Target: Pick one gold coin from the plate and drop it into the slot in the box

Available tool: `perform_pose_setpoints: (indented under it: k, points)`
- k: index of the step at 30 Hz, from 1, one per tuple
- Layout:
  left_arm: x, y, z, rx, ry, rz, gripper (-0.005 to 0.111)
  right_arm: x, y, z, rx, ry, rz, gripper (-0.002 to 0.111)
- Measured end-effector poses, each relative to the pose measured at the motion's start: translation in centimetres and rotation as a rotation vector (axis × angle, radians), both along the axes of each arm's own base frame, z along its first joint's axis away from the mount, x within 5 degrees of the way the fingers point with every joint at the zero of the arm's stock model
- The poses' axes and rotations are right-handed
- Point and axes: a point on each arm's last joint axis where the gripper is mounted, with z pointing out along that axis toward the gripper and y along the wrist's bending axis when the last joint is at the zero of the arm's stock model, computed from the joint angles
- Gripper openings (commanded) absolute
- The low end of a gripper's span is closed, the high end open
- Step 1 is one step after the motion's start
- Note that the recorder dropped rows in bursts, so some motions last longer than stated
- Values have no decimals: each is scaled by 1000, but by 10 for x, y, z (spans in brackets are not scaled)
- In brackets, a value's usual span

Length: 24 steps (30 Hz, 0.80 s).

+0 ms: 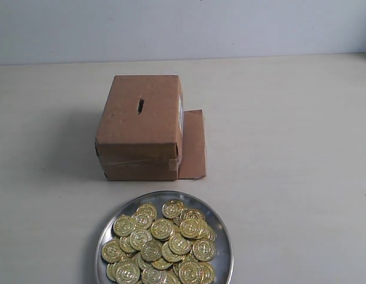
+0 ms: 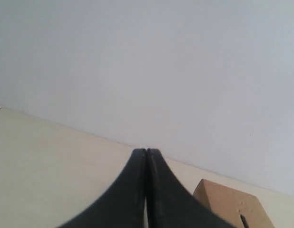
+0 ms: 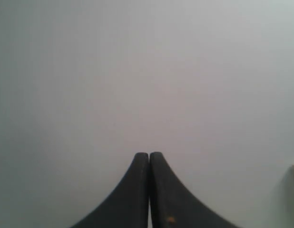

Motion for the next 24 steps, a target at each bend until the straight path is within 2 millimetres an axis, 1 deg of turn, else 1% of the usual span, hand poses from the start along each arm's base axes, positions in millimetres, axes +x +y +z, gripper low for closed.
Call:
perform_pose_setpoints:
  k: [4, 9, 13, 17, 18, 21, 24]
  points:
    - [7, -1, -13, 3, -42, -13, 0, 16, -2, -26, 11, 82, 2, 0]
    - [14, -2, -35, 5, -28, -21, 0, 36, -4, -65, 25, 210, 2, 0]
    - [18, -3, -48, 6, -21, -26, 0, 48, -5, -102, 36, 318, 2, 0]
    - [20, -3, -61, 12, -7, -29, 0, 52, -6, -141, 16, 402, -10, 0]
    - [20, -3, -63, 22, -3, -29, 0, 52, -6, -148, 0, 412, -16, 0]
    - [20, -3, -64, 46, -4, -27, 0, 54, -8, -173, -48, 477, -35, 0]
    - [21, -4, -64, 50, -15, -28, 0, 55, -9, -186, -75, 525, -46, 0]
